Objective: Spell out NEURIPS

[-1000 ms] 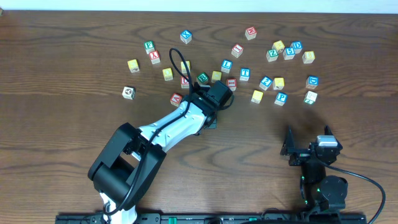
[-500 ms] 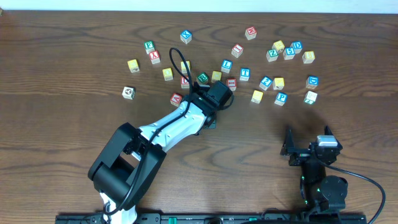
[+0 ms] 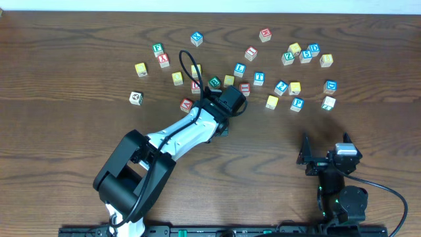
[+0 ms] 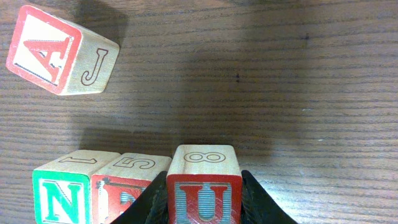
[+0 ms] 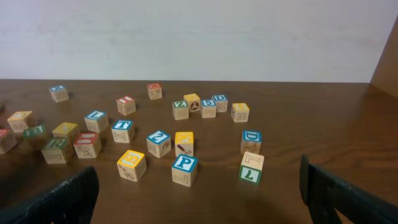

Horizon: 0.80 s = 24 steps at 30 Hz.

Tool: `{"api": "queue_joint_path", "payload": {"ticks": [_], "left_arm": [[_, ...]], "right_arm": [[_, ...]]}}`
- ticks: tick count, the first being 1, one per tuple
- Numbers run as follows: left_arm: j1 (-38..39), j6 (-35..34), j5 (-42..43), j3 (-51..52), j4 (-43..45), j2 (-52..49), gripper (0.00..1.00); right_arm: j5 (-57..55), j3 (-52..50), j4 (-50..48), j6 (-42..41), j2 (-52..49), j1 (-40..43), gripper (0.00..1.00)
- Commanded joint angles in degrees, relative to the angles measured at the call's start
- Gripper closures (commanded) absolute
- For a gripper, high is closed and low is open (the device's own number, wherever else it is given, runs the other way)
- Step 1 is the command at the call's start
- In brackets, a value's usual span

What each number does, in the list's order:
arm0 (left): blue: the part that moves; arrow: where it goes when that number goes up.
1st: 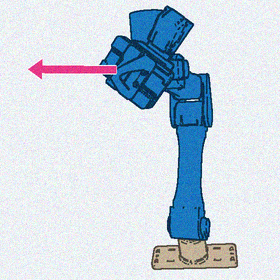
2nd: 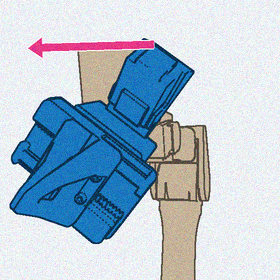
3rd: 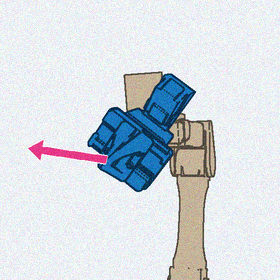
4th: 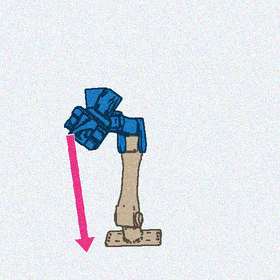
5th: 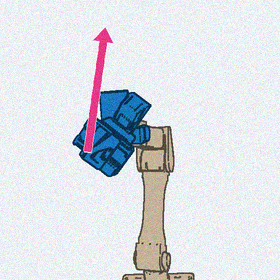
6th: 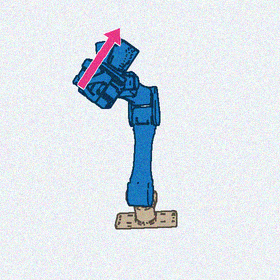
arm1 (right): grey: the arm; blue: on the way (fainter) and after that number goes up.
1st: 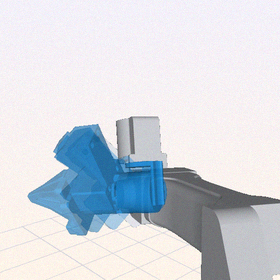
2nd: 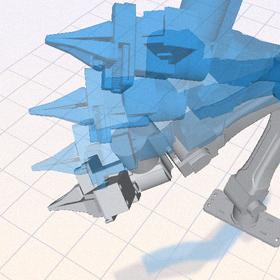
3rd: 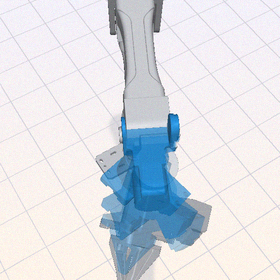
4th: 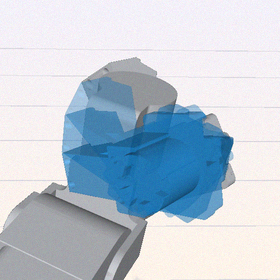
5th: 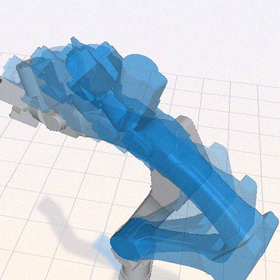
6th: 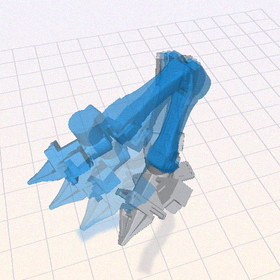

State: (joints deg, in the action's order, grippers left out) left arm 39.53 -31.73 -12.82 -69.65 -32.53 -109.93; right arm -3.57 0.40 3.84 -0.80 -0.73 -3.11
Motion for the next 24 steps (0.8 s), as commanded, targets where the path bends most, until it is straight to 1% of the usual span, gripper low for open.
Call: {"api": "queue_joint_path", "payload": {"ticks": [1,14,24], "left_arm": [[-0.2,-0.5,-1.4,1.8,-0.4,-1.2,0.92],[-0.2,-0.5,-1.1,1.8,-0.4,-1.2,0.92],[-0.2,-0.5,2.4,1.8,-0.4,-1.2,0.93]], "right_arm": [[0.1,-0.1,0.2,0.5,0.2,0.4,0.01],[0.1,-0.1,0.2,0.5,0.2,0.4,0.01],[0.1,-0.1,0.2,0.5,0.2,0.4,0.01]]}}
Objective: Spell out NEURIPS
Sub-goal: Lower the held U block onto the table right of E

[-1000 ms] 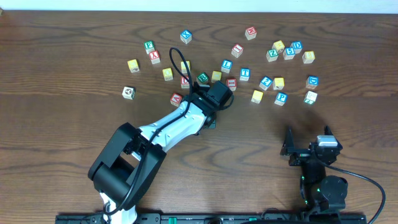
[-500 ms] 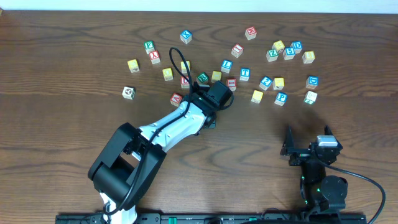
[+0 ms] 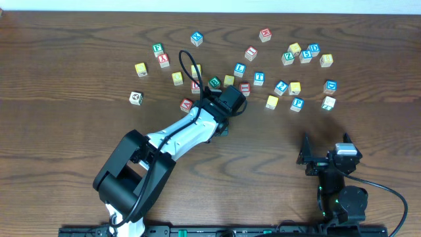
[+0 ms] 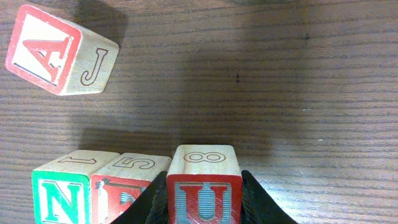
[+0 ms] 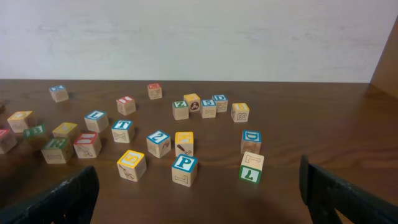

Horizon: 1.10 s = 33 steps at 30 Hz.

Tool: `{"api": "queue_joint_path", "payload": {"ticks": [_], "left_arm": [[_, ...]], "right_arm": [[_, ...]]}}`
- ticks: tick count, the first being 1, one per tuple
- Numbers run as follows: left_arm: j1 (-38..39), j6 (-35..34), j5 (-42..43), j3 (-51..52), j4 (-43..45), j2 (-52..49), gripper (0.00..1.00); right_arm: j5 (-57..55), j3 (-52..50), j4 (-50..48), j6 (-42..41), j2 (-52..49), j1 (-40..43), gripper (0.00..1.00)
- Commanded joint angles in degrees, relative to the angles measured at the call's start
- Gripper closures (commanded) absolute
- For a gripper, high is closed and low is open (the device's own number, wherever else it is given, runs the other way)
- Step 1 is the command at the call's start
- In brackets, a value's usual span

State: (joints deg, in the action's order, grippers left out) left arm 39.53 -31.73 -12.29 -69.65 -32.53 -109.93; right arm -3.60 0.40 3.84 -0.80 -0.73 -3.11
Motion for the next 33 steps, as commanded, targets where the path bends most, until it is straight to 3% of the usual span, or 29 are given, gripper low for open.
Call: {"api": "queue_joint_path", "payload": {"ticks": [1,20,33], "left_arm": [[-0.2,-0.4,2.5,1.8,-0.4,-1.2,0.92],[1.7,-0.3,6.3,1.8,-1.5,-1.2,0.92],[1.7,-0.4,4.2,1.8,0.9,-1.2,0.93]], "right_arm": [[0.1,-0.1,0.2,0.5,0.2,0.4,0.01],[0.1,-0.1,0.2,0.5,0.2,0.4,0.01],[0.1,-0.1,0.2,0.5,0.1,0.4,0.01]]}}
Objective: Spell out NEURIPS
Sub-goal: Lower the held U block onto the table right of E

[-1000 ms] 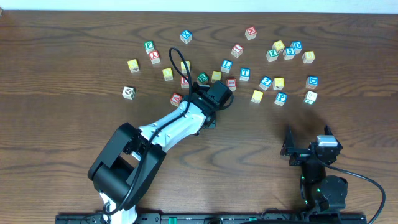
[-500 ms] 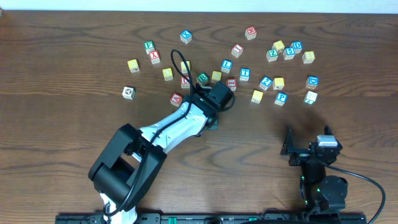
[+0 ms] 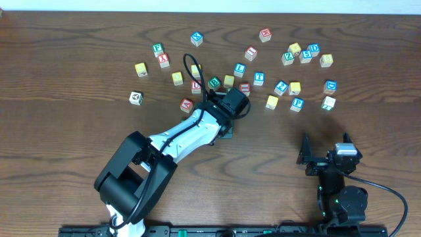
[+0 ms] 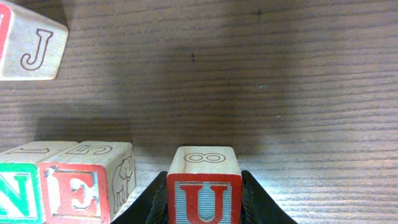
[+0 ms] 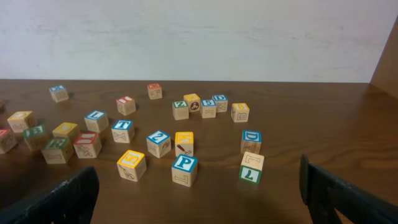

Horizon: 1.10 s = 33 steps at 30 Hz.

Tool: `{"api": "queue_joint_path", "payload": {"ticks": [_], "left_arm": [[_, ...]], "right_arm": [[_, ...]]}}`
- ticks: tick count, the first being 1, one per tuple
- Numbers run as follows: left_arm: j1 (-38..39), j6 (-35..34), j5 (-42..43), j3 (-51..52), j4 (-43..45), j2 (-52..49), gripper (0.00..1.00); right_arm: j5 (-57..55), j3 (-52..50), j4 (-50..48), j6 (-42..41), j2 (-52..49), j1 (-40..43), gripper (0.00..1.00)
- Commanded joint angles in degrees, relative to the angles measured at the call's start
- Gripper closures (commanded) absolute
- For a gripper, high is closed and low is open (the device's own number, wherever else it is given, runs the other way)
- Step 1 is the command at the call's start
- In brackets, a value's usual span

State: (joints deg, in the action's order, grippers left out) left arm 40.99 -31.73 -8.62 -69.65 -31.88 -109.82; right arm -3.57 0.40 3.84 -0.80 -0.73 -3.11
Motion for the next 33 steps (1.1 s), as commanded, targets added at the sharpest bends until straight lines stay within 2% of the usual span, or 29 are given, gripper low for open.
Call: {"api": "queue_joint_path", "payload": {"ticks": [1,33], "left_arm": [[0.2,-0.5,0.0,1.8,0.5,-1.4,0.92],[0.2,-0.1,-4.1,1.8,-0.5,-1.4,0.92]], "right_arm": [[0.1,-0.1,0.2,0.5,0.1,0.4,0.01],[0.1,-0.1,0.2,0.5,0.1,0.4,0.01]]}}
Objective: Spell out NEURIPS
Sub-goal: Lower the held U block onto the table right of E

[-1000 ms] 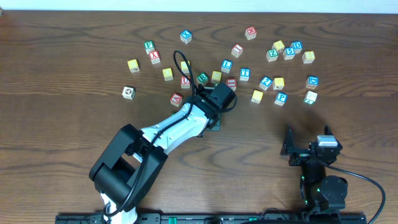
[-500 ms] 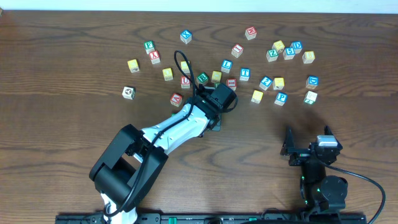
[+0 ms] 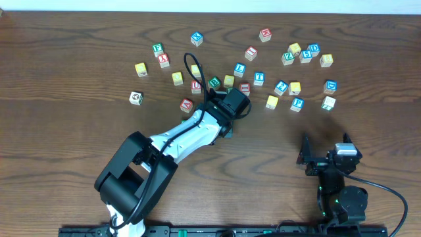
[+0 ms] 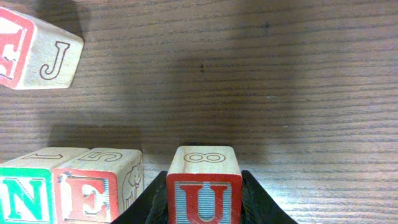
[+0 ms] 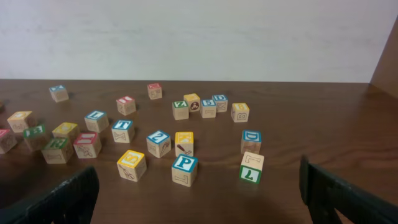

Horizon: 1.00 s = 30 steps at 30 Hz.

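My left gripper [image 4: 204, 205] is shut on a red U block [image 4: 204, 186], its black jaws pressed against both sides. To its left a green N block [image 4: 25, 190] and a red E block [image 4: 93, 186] stand side by side, with a narrow gap between E and U. In the overhead view the left gripper [image 3: 225, 125] sits below the block cluster and covers these blocks. My right gripper [image 5: 199, 208] is open and holds nothing. It rests at the front right [image 3: 327, 158]. A blue P block [image 5: 185, 169] stands in front of it.
A tilted red A block with a J on its side [image 4: 40, 56] lies beyond N and E. Several loose letter blocks are scattered across the far half of the table, among them a yellow block [image 5: 130, 165] and a green L block [image 5: 250, 169].
In the left wrist view the N, E and J blocks sit a little further right, so the gap between E and the held U is narrower. The right arm has not moved.
At first my left gripper held the U block tight against the E block, slightly ahead of the N-E row, and stayed so. Then it had shifted right, with a clear gap beside E. Now the gap is smaller, with U still gripped.
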Tool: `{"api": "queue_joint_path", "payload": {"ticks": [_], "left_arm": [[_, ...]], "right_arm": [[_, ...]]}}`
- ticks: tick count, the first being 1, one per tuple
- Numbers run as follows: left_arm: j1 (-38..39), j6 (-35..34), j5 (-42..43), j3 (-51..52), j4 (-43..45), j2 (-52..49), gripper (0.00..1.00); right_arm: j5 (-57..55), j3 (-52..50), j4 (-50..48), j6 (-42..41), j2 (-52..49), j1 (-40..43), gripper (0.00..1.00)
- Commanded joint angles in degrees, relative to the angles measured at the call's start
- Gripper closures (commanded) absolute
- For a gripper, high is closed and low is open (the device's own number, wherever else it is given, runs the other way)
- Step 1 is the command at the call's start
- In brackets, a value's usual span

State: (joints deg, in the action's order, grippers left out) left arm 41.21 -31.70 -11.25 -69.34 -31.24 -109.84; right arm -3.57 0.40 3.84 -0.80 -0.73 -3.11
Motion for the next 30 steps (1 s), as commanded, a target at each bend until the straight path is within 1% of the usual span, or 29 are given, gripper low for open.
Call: {"api": "queue_joint_path", "payload": {"ticks": [1,11,15,17,19,22,24,27,29,30], "left_arm": [[0.0,-0.1,-1.4,1.5,-1.3,-1.3,0.93],[0.0,-0.3,-1.2,1.5,-1.3,-1.3,0.92],[0.0,-0.3,-1.2,1.5,-1.3,-1.3,0.85],[0.0,-0.3,-1.2,1.5,-1.2,-1.3,0.83],[0.0,-0.3,-1.2,1.5,-1.2,-1.3,0.76],[0.0,-0.3,-1.2,1.5,-1.2,-1.3,0.75],[0.0,-0.3,-1.2,1.5,-1.2,-1.3,0.68],[0.0,-0.3,-1.2,1.5,-1.2,-1.3,0.66],[0.0,-0.3,-1.2,1.5,-1.2,-1.3,0.60],[0.0,-0.3,-1.2,1.5,-1.2,-1.3,0.59]], "right_arm": [[0.1,-0.1,0.2,0.5,0.1,0.4,0.01],[0.1,-0.1,0.2,0.5,0.1,0.4,0.01],[0.1,-0.1,0.2,0.5,0.1,0.4,0.01],[0.1,-0.1,0.2,0.5,0.1,0.4,0.01],[0.1,-0.1,0.2,0.5,0.1,0.4,0.01],[0.1,-0.1,0.2,0.5,0.1,0.4,0.01],[0.1,-0.1,0.2,0.5,0.1,0.4,0.01],[0.1,-0.1,0.2,0.5,0.1,0.4,0.01],[0.1,-0.1,0.2,0.5,0.1,0.4,0.01],[0.1,-0.1,0.2,0.5,0.1,0.4,0.01]]}}
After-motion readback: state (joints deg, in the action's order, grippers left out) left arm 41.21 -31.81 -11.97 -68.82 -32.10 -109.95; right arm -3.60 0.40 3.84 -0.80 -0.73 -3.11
